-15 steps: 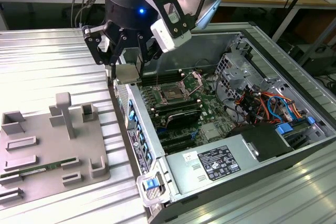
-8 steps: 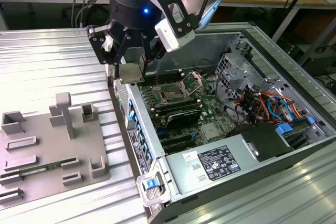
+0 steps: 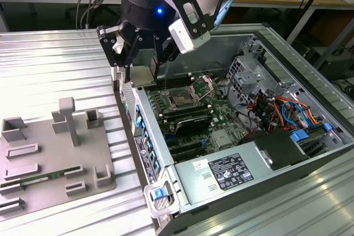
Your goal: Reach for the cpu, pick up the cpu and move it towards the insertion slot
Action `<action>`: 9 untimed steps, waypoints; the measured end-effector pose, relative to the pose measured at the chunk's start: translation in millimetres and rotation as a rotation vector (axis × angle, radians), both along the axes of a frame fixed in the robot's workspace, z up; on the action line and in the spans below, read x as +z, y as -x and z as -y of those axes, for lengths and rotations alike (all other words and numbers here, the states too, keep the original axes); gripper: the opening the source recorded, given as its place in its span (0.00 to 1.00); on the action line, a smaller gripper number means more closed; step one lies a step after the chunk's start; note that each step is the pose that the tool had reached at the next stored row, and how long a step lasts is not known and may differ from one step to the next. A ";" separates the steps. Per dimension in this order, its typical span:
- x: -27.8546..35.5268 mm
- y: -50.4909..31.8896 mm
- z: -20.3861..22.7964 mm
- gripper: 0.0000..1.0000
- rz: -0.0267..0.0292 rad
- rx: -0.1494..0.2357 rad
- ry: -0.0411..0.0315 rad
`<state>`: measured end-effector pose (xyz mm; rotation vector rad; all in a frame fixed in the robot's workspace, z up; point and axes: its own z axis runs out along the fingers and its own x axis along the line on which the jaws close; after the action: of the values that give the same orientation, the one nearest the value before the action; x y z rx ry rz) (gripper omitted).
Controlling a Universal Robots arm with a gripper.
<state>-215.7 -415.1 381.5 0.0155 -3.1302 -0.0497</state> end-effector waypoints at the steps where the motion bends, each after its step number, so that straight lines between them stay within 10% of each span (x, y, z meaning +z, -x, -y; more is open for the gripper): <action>1: 0.0 -0.5 -0.1 0.55 0.0000 0.000 0.0000; 9: 0.0 -6.5 -1.0 0.55 -0.0001 0.000 0.0001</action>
<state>-209.2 -414.1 381.5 0.0155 -3.1301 -0.0495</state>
